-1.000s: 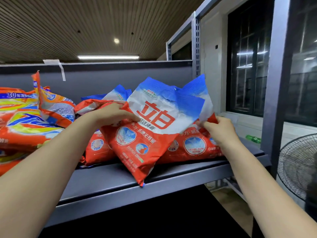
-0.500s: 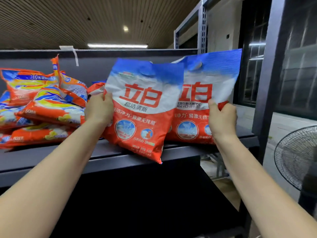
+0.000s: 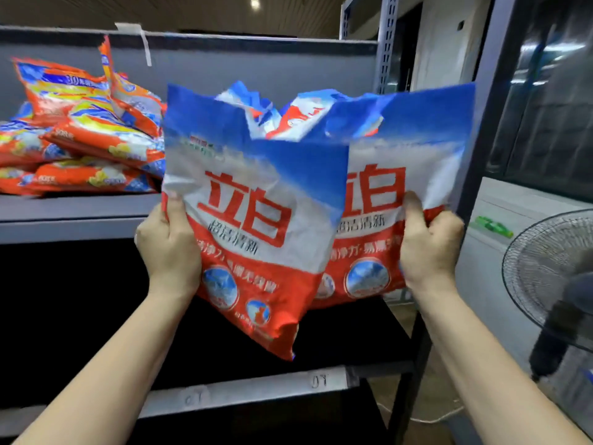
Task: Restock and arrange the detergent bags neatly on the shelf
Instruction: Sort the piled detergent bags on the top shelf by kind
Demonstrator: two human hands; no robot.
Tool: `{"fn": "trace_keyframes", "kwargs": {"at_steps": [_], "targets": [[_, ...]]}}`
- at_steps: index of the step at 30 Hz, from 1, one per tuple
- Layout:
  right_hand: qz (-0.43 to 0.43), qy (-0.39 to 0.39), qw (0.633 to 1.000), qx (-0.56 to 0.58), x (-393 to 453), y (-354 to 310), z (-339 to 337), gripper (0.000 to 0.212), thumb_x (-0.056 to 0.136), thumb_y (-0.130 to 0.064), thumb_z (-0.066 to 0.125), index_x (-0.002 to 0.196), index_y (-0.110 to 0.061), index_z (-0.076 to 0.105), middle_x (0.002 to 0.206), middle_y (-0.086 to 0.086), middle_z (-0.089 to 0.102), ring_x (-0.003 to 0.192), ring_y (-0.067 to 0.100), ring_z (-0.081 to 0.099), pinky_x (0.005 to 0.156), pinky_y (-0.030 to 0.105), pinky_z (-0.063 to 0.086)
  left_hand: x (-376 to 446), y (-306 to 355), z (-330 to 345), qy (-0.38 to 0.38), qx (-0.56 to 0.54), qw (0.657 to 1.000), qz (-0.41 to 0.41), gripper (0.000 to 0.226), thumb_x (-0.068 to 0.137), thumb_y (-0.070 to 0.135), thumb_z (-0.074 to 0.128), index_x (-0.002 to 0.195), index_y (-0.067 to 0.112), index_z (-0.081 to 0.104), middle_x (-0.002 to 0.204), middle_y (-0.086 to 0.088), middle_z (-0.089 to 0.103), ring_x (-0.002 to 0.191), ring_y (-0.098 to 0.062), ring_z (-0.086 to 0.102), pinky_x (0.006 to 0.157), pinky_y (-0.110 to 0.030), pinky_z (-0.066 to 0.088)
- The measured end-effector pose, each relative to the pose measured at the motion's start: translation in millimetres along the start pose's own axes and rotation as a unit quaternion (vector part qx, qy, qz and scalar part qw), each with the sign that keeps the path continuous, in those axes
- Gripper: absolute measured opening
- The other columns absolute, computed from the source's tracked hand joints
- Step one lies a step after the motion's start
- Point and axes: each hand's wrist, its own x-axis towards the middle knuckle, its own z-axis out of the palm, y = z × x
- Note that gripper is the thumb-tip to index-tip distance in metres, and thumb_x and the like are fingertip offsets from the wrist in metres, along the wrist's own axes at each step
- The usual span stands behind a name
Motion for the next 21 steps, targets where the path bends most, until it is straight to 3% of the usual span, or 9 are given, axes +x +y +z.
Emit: {"fn": "trace_keyframes", "kwargs": {"at_steps": [3,6,8,10,13,15,19,21], "targets": [[0.044,-0.041,0.998,0.01,-14.5,31.7,-14.2,0.039,0.093,-0.028,0.06,0.058,-0.013,0.054,0.056,-0.01,0.059,0.048,-0.003,0.054,0.053,0.023,0.045,-34.7,-10.1,-4.3,-0.01,-0.014,0.998,-0.062,0.051,0.097,0.038,0.036,0.073,-0.001,0.058,0.07,-0.022,0.061,0.066,-0.032,0.056,0.061,-0.036,0.037],[0.105,-0.096,0.99,0.02,-26.4,64.4,-23.5,0.029,0.093,-0.027,0.06,0.068,-0.014,0.062,0.067,0.001,0.068,0.063,0.016,0.067,0.062,0.033,0.055,-64.9,-19.9,-4.7,-0.008,-0.006,0.992,-0.128,0.048,0.1,0.032,0.039,0.062,0.006,0.05,0.058,-0.003,0.053,0.053,-0.012,0.048,0.053,-0.029,0.037],[0.129,-0.13,0.983,0.009,-32.8,83.7,-26.4,0.025,0.093,-0.027,0.06,0.072,-0.014,0.063,0.071,0.008,0.071,0.068,0.024,0.07,0.065,0.04,0.058,-84.5,-24.6,-4.0,-0.004,0.016,0.985,-0.169,0.046,0.101,0.03,0.038,0.061,0.009,0.047,0.058,0.0,0.052,0.054,-0.013,0.051,0.053,-0.027,0.036],[0.157,-0.163,0.974,0.004,-38.3,98.7,-28.3,0.024,0.094,-0.026,0.058,0.075,-0.012,0.063,0.074,0.011,0.071,0.065,0.018,0.07,0.061,0.035,0.058,-100.4,-33.4,-1.8,-0.003,0.056,0.976,-0.21,0.044,0.102,0.028,0.037,0.067,0.004,0.051,0.066,-0.01,0.056,0.066,-0.03,0.057,0.061,-0.03,0.036],[0.223,-0.198,0.954,0.009,-43.5,121.5,-29.3,0.023,0.096,-0.025,0.054,0.082,-0.01,0.063,0.063,-0.002,0.07,0.054,0.006,0.067,0.046,0.017,0.05,-116.6,-58.6,5.4,0.002,0.116,0.946,-0.301,0.044,0.101,0.028,0.035,0.095,-0.009,0.059,0.096,-0.03,0.061,0.094,-0.045,0.056,0.079,-0.042,0.04],[0.269,-0.203,0.941,0.008,-44.7,138.3,-26.4,0.023,0.097,-0.028,0.053,0.086,-0.01,0.063,0.067,0.0,0.071,0.058,0.013,0.069,0.049,0.022,0.052,-121.6,-70.9,9.2,0.008,0.131,0.926,-0.353,0.044,0.1,0.028,0.035,0.109,-0.008,0.059,0.11,-0.031,0.059,0.103,-0.048,0.054,0.088,-0.045,0.041],[0.345,-0.168,0.924,0.0,-42.9,189.4,-10.1,0.019,0.092,-0.03,0.057,0.093,-0.013,0.063,0.086,0.013,0.071,0.078,0.033,0.069,0.075,0.048,0.058,-124.0,-102.0,26.9,0.038,0.113,0.894,-0.431,0.04,0.098,0.028,0.039,0.112,-0.004,0.059,0.115,-0.028,0.059,0.108,-0.046,0.052,0.091,-0.043,0.04],[0.372,-0.137,0.918,0.02,-42.7,213.8,1.1,0.033,0.084,-0.043,0.063,0.106,-0.019,0.063,0.096,0.009,0.071,0.086,0.034,0.068,0.083,0.053,0.055,-121.7,-122.8,42.7,0.056,0.083,0.875,-0.474,0.047,0.097,0.034,0.044,0.124,-0.003,0.053,0.124,-0.025,0.056,0.115,-0.042,0.051,0.094,-0.04,0.042]]}}
